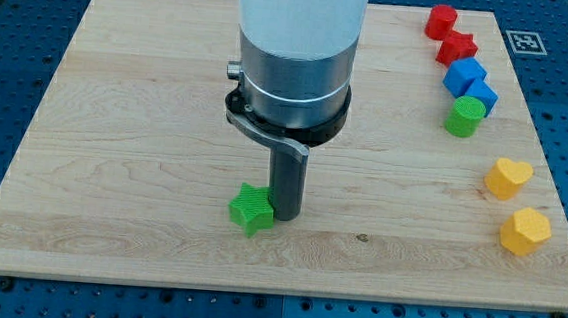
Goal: Push the green star parallel to the yellow hexagon
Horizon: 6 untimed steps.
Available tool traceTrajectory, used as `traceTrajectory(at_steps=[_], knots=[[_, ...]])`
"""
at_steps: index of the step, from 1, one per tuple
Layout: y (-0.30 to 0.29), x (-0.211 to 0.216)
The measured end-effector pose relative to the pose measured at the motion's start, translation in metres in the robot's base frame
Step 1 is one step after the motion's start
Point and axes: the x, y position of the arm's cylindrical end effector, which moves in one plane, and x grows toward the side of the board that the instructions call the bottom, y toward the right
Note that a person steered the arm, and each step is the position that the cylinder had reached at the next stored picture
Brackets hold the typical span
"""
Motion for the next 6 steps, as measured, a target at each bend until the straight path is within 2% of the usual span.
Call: traceTrajectory(at_steps=[6], knots=[[-0.065,0.005]])
